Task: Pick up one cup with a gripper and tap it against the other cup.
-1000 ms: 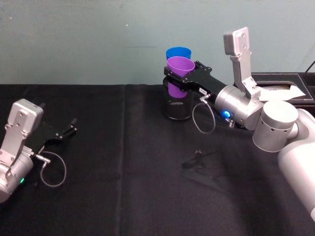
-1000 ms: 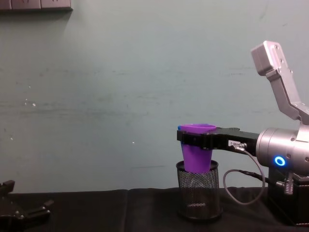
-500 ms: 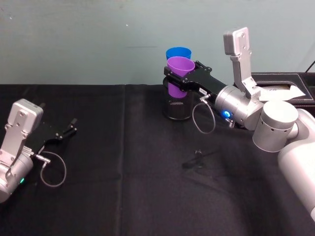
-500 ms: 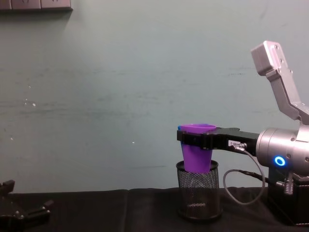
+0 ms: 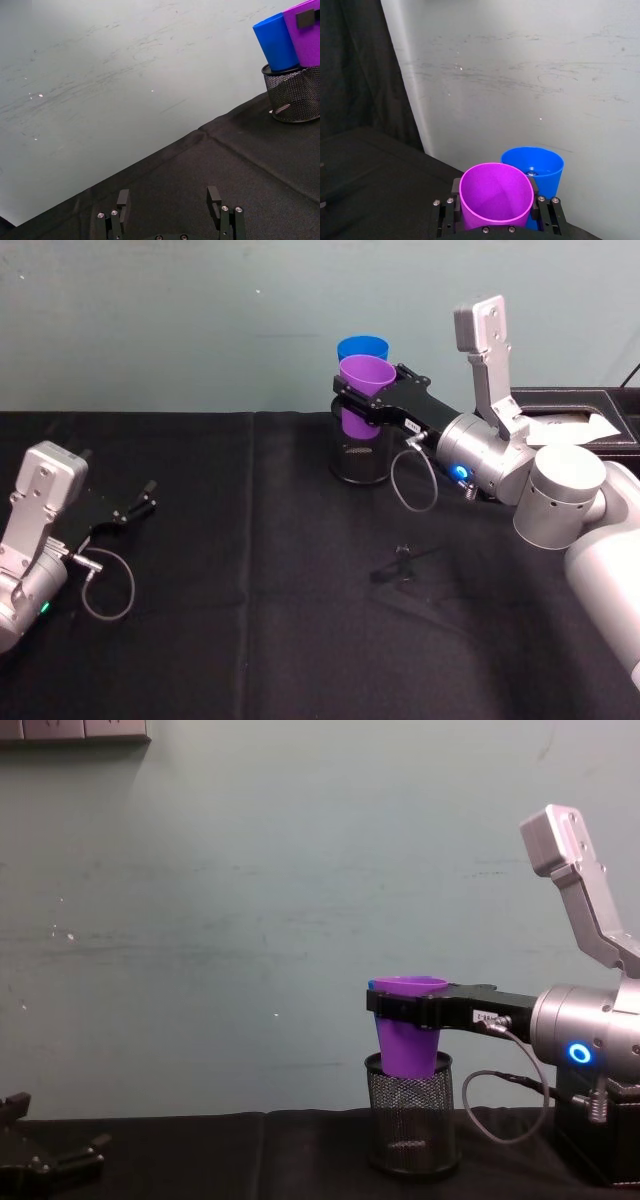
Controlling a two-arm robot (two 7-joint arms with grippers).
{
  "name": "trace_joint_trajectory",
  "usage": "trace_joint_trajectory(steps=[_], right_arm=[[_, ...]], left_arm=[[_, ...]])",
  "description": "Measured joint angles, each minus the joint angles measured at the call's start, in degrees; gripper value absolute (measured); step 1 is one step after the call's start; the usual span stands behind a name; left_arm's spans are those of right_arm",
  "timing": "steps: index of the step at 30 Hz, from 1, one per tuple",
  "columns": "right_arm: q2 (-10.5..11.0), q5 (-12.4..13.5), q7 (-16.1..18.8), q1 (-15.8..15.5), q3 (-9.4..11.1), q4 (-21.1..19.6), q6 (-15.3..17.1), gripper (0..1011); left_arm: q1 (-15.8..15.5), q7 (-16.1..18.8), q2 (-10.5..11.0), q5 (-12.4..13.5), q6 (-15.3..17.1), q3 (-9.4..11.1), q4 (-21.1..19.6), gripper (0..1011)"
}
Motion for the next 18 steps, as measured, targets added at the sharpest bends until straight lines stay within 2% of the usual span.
trace_joint_trajectory(steps=[6, 18], right_arm=[[0.28, 0.1, 0.24, -0.52, -0.03, -0.68, 0.26, 746], [2.64, 2.22, 1.69, -4.79, -0.34, -7.37, 2.97, 747]], left_arm=[[0.0, 0.0, 0.0, 0.0, 0.0, 0.0, 0.0, 1000], [0.0, 0.0, 0.0, 0.0, 0.0, 0.0, 0.0, 1000]])
